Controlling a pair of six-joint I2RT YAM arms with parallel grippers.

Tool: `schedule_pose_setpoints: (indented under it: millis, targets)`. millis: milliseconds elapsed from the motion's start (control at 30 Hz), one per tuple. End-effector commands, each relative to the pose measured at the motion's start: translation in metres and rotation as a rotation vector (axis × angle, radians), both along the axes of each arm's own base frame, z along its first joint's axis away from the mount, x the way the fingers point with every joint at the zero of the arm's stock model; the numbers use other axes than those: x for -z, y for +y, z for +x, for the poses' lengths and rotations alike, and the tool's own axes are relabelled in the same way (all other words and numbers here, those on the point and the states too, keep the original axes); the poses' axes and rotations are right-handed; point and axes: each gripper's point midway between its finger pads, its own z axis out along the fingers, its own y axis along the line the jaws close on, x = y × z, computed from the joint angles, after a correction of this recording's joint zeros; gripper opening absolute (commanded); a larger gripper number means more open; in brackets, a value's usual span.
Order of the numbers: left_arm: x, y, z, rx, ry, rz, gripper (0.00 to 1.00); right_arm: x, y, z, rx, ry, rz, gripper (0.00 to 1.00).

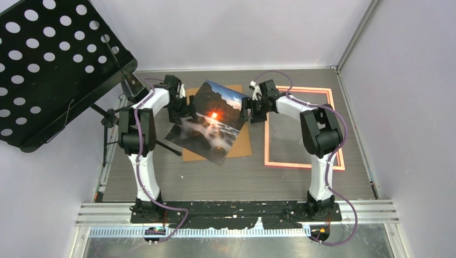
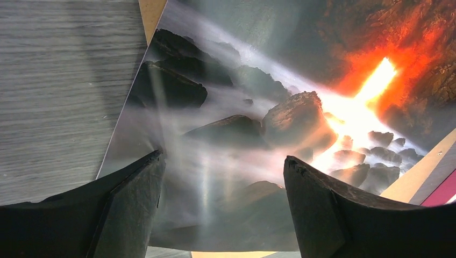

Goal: Put the photo into the frame

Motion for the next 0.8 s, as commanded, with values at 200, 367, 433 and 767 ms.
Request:
schedule_pose_setpoints:
  millis: [200,367,433,767]
  targets:
    - [0.006,-0.027,-0.012,0.019,0.016,-0.099,0.82,0.003,-0.021,-0.004,0.107,0.015,-0.059,0.81]
    - [0.005,-0.033,-0.017,0.026,0.018,-0.118,0.81,0.014,-0.015,0.004,0.130,0.064,0.018,0.80]
    - [0.005,-0.033,-0.019,0.026,0.019,-0.125,0.80,0.019,-0.013,0.008,0.142,0.084,0.043,0.80]
    - [0.004,-0.037,-0.030,0.004,0.017,-0.161,0.80,0.026,-0.010,0.022,0.238,0.108,0.236,0.80]
